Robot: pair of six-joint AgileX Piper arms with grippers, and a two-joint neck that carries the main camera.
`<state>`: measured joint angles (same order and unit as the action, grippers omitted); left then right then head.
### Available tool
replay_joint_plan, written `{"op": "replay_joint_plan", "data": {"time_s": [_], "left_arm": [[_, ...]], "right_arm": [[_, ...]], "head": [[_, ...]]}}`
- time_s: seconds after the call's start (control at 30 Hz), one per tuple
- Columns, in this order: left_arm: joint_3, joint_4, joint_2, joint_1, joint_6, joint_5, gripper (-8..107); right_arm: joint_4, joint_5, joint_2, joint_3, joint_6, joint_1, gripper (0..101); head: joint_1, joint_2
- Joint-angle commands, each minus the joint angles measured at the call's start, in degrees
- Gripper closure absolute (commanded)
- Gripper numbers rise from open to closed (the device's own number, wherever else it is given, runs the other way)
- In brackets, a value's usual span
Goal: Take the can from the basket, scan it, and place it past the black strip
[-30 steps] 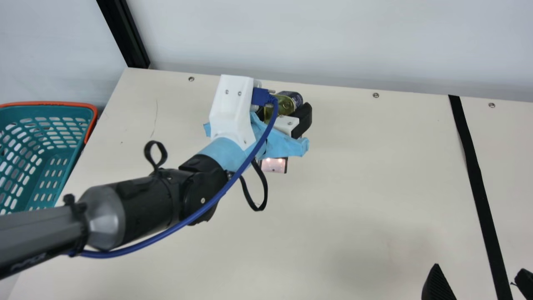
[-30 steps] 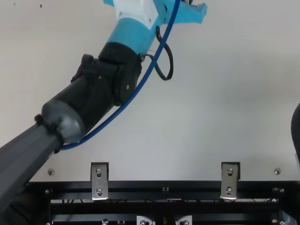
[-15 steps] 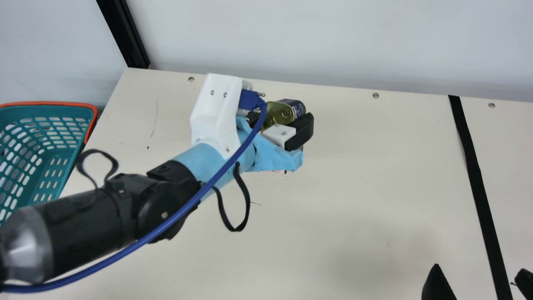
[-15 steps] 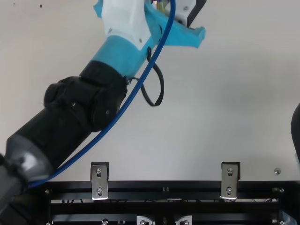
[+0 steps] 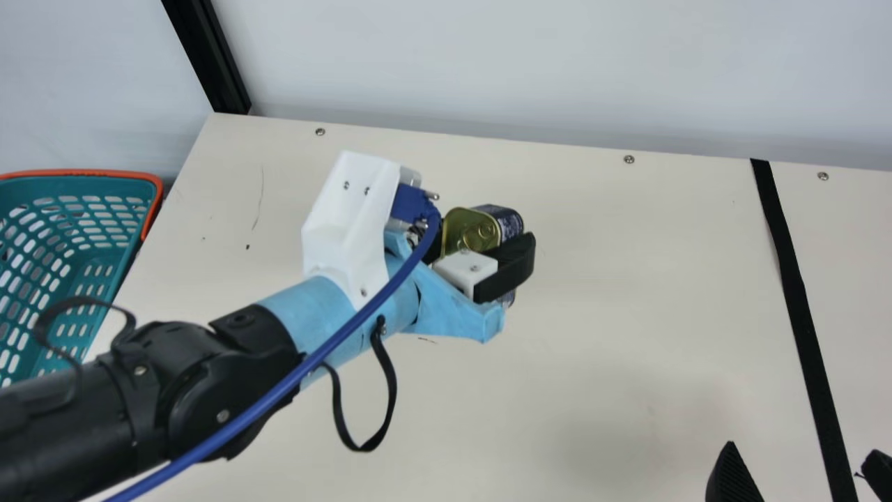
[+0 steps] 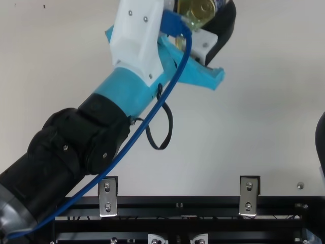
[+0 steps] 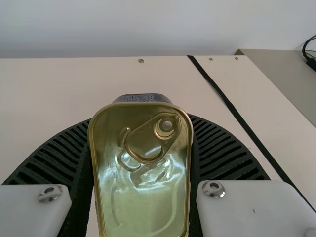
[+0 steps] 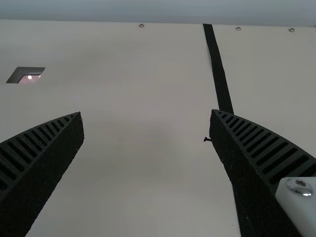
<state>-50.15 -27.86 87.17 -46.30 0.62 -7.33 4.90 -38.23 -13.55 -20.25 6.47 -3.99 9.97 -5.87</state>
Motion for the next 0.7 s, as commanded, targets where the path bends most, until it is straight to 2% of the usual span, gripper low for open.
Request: {"op": "replay_joint_plan", "data": {"time_s": [0.0, 0.27, 0.67], "left_arm": [[0.00, 0.00, 0.00, 0.00, 0.00, 0.00, 89], [0.00, 0.00, 0.00, 0.00, 0.00, 0.02, 89], [0.00, 0.00, 0.00, 0.00, 0.00, 0.02, 89]], "right_arm": [[0.00, 0.00, 0.00, 0.00, 0.00, 0.00, 0], [2.58, 1.04, -2.65, -2.04, -0.92, 2.82, 0], [12.25, 5.36, -13.88, -8.47, 1.97, 14.99, 0]], "head": [[0.68, 0.48], [0.68, 0.48], [0.68, 0.48]]}}
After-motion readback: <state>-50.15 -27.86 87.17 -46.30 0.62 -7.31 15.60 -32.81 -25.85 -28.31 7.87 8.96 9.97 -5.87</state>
